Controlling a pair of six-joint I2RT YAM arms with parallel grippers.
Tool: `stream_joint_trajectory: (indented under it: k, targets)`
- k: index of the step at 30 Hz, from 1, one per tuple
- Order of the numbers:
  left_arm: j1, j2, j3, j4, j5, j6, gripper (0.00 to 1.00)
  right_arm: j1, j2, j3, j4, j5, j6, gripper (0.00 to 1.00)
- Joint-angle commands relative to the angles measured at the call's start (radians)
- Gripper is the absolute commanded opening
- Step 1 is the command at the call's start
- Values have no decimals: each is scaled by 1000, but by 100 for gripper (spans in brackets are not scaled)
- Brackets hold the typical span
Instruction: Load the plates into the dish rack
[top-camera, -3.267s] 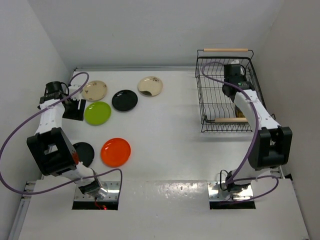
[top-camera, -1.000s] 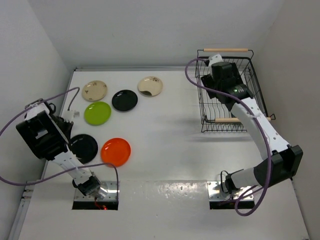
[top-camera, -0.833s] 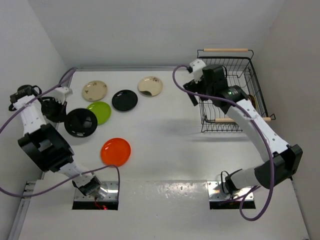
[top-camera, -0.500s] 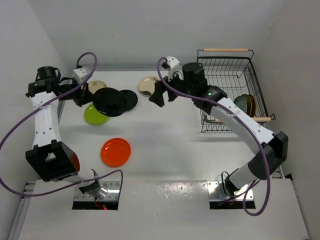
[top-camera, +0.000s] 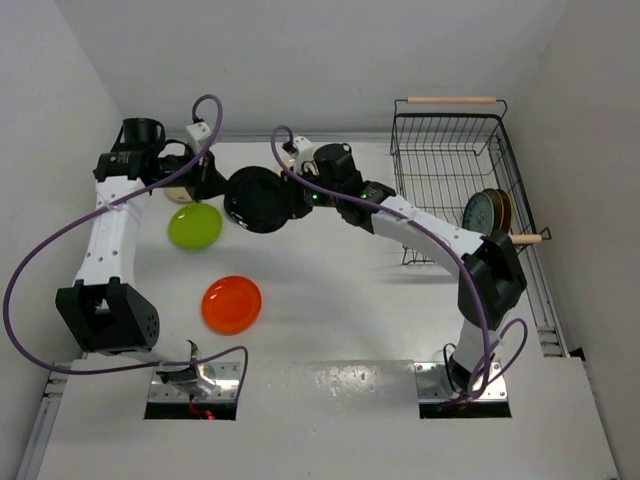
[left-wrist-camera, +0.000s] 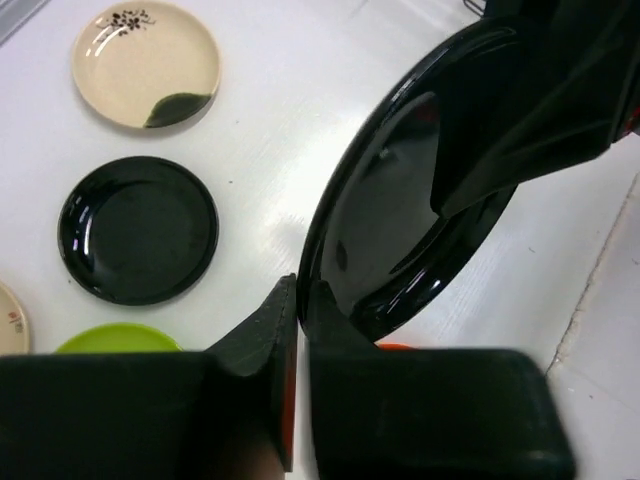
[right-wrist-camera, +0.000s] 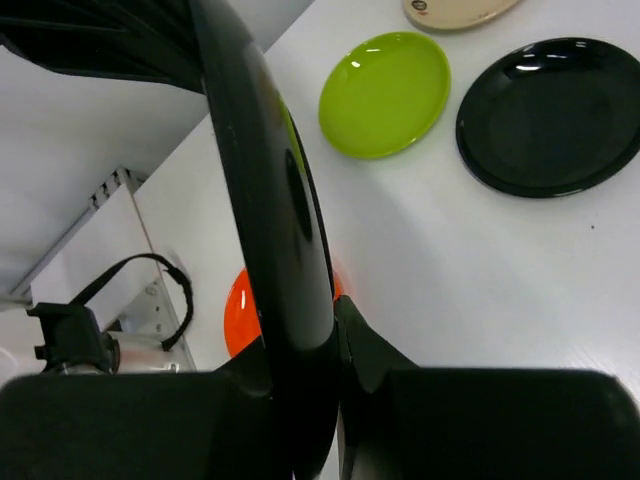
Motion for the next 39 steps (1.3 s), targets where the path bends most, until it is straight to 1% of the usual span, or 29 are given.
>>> stream_joint_trajectory:
  k: [1, 2, 3, 4, 5, 6, 7, 8, 9, 10, 11, 12, 13, 14, 15, 16, 17, 18, 19, 21, 22, 24, 28, 34, 35, 39]
  targets:
    - [-16, -12, 40, 61, -106, -88, 10, -9, -88, -13, 100, 109, 7, 0]
    - [-16, -12, 49, 78, -171, -114, 30, -15, -101, -20, 79, 127, -9, 0]
    - [-16, -12, 49, 92, -323, -142, 39, -25, -127, -23, 59, 150, -24, 0]
    - [-16, -12, 49, 115, -414, -166, 47, -33, -150, -10, -1, 237, -65, 0]
    - [-16, -12, 58, 124, -505, -208, 54, -39, -173, 12, -79, 276, -103, 0]
    - [-16, -3, 67, 124, -677, -226, 64, -74, -182, 27, -116, 357, -122, 0]
    - [-16, -3, 67, 135, -750, -237, 68, -85, -193, 57, -154, 459, -168, 0]
    - [-16, 6, 67, 135, -812, -237, 70, -97, -223, 84, -267, 568, -193, 0]
    - [-16, 6, 67, 135, -864, -237, 73, -152, -237, 96, -300, 630, -285, 0]
    - [-16, 6, 67, 135, -936, -237, 76, -169, -242, 102, -350, 754, -296, 0]
    - [-16, 6, 45, 135, -955, -237, 76, -206, -268, 114, -383, 893, -324, 0]
    - [-16, -3, 29, 135, -969, -228, 76, -251, -274, 112, -395, 948, -413, 0]
    - [-16, -3, 15, 147, -978, -228, 77, -269, -279, 108, -426, 997, -438, 0]
    - [-16, -3, 0, 158, -978, -228, 77, -327, -276, 98, -455, 1094, -463, 0]
    - [-16, -3, -24, 158, -978, -228, 77, -355, -271, 98, -498, 1114, -508, 0]
    - [-16, -3, -34, 167, -978, -228, 77, -445, -248, 105, -561, 1105, -504, 0]
    - [-16, -3, -34, 167, -969, -228, 77, -476, -248, 110, -561, 1086, -491, 0]
    - [-16, -3, -44, 167, -969, -228, 77, -505, -219, 116, -648, 1066, -459, 0]
    - [-16, 6, -45, 167, -955, -237, 77, -580, -208, 118, -671, 1015, -426, 0]
    - [-16, 6, -45, 167, -955, -237, 77, -617, -173, 93, -719, 935, -408, 0]
    - [-16, 6, -45, 167, -955, -237, 77, -653, -168, 81, -721, 924, -392, 0]
    - [-7, 6, -54, 167, -955, -237, 77, -680, -147, 46, -731, 899, -385, 0]
    - [-7, 6, -63, 167, -955, -228, 77, -719, -113, -36, -695, 872, -363, 0]
    - [-7, 6, -81, 167, -955, -228, 77, -728, -46, -77, -688, 838, -340, 0]
    - [-7, 6, -81, 167, -955, -228, 77, -755, -41, -82, -682, 835, -339, 0]
    - [-7, 6, -81, 167, -955, -228, 77, -772, -13, -102, -685, 830, -329, 0]
